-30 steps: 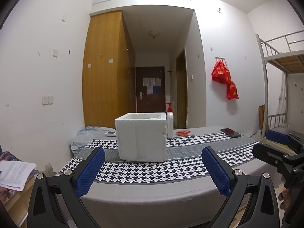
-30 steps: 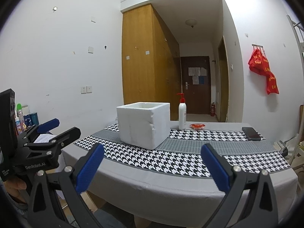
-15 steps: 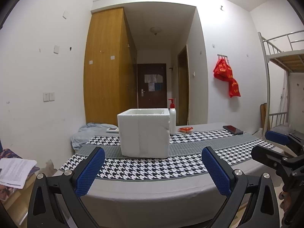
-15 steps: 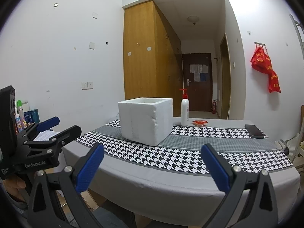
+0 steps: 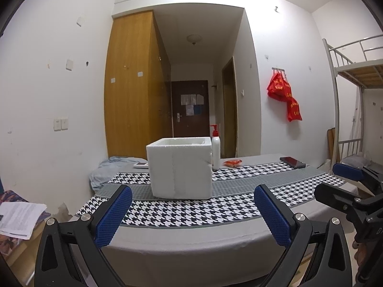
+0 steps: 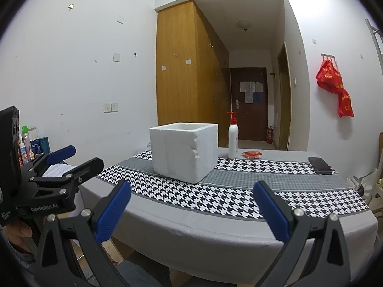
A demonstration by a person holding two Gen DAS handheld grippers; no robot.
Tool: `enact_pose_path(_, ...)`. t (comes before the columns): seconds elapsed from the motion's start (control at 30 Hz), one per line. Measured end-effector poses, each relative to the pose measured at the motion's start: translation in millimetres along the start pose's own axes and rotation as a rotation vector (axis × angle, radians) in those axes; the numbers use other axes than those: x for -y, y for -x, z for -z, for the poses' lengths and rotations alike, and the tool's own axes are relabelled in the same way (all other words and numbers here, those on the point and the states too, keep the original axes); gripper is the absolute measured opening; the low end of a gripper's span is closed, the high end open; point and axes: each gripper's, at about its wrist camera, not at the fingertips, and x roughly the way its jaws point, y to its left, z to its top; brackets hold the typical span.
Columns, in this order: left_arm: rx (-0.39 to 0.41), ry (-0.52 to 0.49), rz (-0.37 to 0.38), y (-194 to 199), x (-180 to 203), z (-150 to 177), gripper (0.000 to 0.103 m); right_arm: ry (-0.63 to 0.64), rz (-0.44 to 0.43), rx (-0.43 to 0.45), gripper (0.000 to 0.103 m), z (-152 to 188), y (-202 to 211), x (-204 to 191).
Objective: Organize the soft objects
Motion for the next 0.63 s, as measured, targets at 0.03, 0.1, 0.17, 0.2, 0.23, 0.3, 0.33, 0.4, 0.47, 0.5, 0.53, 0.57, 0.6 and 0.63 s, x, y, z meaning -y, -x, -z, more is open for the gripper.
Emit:
enact_pose_path(0.03,-0.001,-0.002,0.000,-0.3,0.4,0.3,0.102,0.001,0.000,0.001,0.103,0.0,0.0,0.1)
enact_pose_path(0.1,-0.003,-0.006,0.000,-0.5,1.5,0.6,0.102,0.002,-0.001,0.000,0.103,0.1,0.1,-0.2)
enact_pose_path(0.17,0.000,-0.006,0.001,0.0,1.9,0.6,0.102,0.005,-0.001,0.000,0.103,0.5,0.2,-0.2)
enact_pose_path(0.2,0.000,-0.006,0.001,0.1,1.8,0.5,0.102,0.005,-0.001,0.000,0.103,0.8,0.2,-0.1)
enact_pose_path(0.23,0.001,-0.007,0.001,0.2,2.0,0.5,0.102,0.005,-0.002,-0.001,0.103,0.9,0.2,0.0)
enact_pose_path(0.3,0.000,-0.009,0.002,-0.3,2.1,1.0,0.102,0.005,-0.001,-0.001,0.103,0.9,0.0,0.1)
enact_pose_path(0.33,-0.002,-0.008,0.003,-0.8,2.0,0.8,0.102,0.005,-0.002,-0.001,0.103,0.9,0.0,0.1)
enact_pose_path(0.4,-0.004,-0.008,0.004,-0.7,1.9,1.0,0.102,0.005,-0.001,0.000,0.103,0.9,0.3,0.3)
enact_pose_path(0.47,-0.001,-0.008,0.004,0.3,1.8,0.5,0.102,0.006,-0.001,-0.001,0.103,1.0,0.3,0.4)
enact_pose_path(0.5,0.001,-0.007,0.005,0.6,1.5,0.1,0.102,0.006,-0.001,-0.002,0.103,1.2,0.1,0.5)
enact_pose_path(0.53,0.001,-0.007,0.005,0.8,1.6,-0.2,0.102,0.006,-0.001,-0.001,0.103,1.1,0.3,0.4)
enact_pose_path(0.57,0.002,-0.007,0.004,0.8,1.5,-0.3,0.102,0.006,-0.001,-0.002,0.103,1.3,0.3,0.7)
enact_pose_path(0.6,0.003,-0.007,0.002,0.9,1.4,-0.2,0.102,0.006,-0.001,-0.002,0.103,1.4,0.4,0.6)
enact_pose_path(0.63,0.006,-0.007,0.001,1.6,1.5,0.5,0.102,0.007,0.000,-0.004,0.103,1.4,0.6,0.8)
